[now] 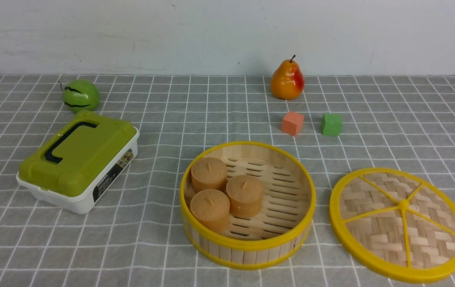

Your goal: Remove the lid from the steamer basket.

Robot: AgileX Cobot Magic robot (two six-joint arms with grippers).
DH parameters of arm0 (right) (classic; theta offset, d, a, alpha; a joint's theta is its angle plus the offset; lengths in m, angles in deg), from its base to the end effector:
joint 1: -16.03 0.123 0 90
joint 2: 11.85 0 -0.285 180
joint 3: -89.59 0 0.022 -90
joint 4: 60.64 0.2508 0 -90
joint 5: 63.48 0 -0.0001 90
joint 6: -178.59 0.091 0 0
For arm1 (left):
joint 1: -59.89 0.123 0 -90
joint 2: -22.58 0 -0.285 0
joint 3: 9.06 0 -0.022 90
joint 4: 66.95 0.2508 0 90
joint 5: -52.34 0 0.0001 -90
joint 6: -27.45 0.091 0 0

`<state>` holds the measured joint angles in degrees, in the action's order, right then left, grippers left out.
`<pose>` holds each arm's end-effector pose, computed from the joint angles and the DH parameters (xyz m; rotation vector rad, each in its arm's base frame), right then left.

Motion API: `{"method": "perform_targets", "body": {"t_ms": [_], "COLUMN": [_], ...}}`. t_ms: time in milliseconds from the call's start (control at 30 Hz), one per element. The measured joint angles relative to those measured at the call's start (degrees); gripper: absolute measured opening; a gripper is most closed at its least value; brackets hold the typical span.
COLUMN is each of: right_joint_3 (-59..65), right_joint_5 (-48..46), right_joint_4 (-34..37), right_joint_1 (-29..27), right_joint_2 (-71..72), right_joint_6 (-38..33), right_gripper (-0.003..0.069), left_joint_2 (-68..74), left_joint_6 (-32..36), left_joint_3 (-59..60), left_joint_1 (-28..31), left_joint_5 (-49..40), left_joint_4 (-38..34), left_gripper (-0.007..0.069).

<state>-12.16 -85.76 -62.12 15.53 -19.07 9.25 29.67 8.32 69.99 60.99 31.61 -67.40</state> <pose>0.0522 -0.0013 0.1727 0.1673 1.8741 0.0961 0.0530 0.0008 0.1705 -0.3335 1.8413 -0.2251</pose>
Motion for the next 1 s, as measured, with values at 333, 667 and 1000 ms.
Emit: {"method": "perform_targets", "body": {"t_ms": [333,667,1000], "right_joint_3": [0.0,0.0,0.0], "right_joint_5": [0.0,0.0,0.0], "right_joint_4": [0.0,0.0,0.0], "right_joint_1": [0.0,0.0,0.0], "right_joint_2": [0.0,0.0,0.0], "right_joint_6": [0.0,0.0,0.0], "right_gripper": [0.0067,0.0082,0.0084], "left_joint_2": [0.0,0.0,0.0], "left_joint_6": [0.0,0.0,0.0], "left_joint_3": [0.0,0.0,0.0], "left_joint_1": [0.0,0.0,0.0], "left_joint_5": [0.0,0.0,0.0], "left_joint_4": [0.0,0.0,0.0], "left_gripper": [0.0239,0.0239,0.0239]}}
